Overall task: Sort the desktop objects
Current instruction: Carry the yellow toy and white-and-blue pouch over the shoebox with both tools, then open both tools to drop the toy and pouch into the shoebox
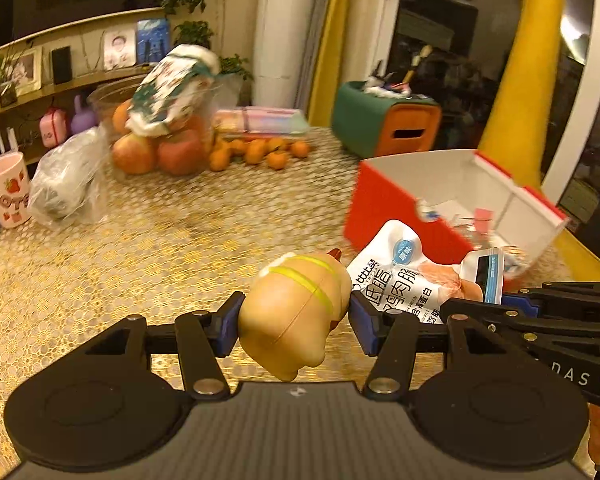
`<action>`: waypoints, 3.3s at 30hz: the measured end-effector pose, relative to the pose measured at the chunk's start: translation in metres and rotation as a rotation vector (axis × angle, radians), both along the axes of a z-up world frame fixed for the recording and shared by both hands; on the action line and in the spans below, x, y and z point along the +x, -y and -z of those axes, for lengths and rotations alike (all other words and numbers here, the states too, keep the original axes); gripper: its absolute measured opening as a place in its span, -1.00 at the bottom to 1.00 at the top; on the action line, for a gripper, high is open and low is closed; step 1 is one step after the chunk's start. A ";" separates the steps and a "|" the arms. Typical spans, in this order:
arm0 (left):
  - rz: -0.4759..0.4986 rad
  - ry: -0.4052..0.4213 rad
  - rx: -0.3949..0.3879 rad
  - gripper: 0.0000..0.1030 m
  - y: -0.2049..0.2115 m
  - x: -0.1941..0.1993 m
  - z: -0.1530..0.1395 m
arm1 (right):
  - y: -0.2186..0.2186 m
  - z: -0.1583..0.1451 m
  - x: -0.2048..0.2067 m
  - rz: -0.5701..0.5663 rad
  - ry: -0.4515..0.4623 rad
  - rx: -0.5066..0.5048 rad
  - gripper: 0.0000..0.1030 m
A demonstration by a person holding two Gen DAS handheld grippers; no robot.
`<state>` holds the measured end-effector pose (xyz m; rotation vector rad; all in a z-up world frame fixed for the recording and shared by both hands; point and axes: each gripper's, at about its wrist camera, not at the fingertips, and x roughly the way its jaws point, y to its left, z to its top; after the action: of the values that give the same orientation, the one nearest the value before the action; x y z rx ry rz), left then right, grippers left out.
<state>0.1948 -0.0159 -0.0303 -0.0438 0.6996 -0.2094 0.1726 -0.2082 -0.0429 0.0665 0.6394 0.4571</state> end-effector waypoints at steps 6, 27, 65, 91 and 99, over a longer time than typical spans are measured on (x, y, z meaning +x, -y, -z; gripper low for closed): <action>0.037 0.039 -0.001 0.07 0.033 -0.017 -0.021 | 0.031 -0.017 -0.021 0.038 0.036 0.017 -0.73; 0.197 0.049 0.045 0.07 0.148 0.005 -0.038 | 0.136 -0.033 -0.013 0.205 0.086 0.037 -0.73; 0.251 -0.160 0.194 0.09 0.225 0.162 0.026 | 0.176 0.025 0.111 0.284 -0.068 -0.078 -0.73; 0.263 -0.155 0.193 0.32 0.223 0.155 0.030 | 0.166 0.021 0.107 0.220 -0.074 -0.183 -0.65; 0.256 -0.101 0.129 0.32 0.207 0.137 0.009 | 0.167 0.013 0.102 0.178 -0.090 -0.159 -0.47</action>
<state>0.3317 -0.2226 -0.0393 0.1605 0.8175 -0.4085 0.2743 -0.3753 -0.0563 -0.0075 0.7489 0.2311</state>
